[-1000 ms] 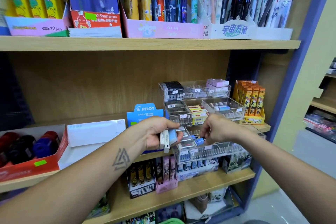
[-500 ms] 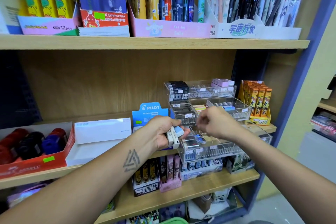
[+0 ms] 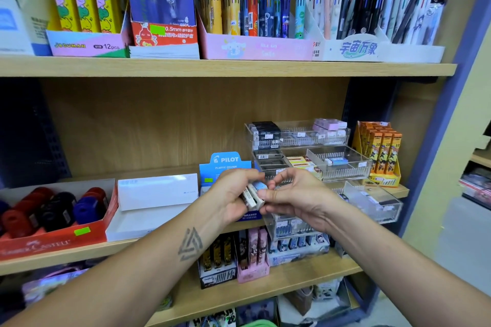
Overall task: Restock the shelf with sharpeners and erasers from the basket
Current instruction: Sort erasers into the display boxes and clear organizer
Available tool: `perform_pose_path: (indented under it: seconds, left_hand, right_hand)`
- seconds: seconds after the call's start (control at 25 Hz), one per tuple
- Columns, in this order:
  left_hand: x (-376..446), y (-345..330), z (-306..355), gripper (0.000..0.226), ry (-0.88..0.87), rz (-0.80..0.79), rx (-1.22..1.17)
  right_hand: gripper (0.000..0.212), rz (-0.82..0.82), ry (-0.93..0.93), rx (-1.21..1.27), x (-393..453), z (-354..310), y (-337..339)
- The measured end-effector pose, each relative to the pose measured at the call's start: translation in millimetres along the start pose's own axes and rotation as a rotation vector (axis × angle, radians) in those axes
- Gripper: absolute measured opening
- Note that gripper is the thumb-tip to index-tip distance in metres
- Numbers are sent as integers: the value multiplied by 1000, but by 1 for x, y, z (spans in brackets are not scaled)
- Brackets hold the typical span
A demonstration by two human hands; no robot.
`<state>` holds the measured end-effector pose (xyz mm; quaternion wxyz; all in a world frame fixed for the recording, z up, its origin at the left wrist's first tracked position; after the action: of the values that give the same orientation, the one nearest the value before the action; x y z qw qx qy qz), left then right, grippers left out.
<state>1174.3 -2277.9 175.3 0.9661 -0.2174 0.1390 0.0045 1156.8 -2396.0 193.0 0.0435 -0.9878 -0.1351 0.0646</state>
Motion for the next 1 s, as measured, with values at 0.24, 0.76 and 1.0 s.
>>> perform_pose_path:
  seconds: [0.24,0.76,1.0]
  left_hand:
    - [-2,-7,11,47,-112,-134,-78]
    - [-4,-40,12,21,-27,-137,347]
    - [2,-82,4,13,-219,-132,503]
  right_hand:
    - [43,71,81,-85,7,-9,8]
    - [17,352,672,-983,-20,-72,69]
    - [20,237,651,-932,-30,-61,103]
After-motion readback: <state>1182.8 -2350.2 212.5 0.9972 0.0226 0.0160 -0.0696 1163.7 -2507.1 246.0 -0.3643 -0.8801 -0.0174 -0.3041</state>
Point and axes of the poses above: each hand's wrist, its own x-axis towards the middle knuckle, its own y-axis out of the back of the hand, z = x × y, the point moved 9 cm from there along x, towards the middle knuckle, and after that the axes turned 2 degrees about z, right-handed, at the moved point
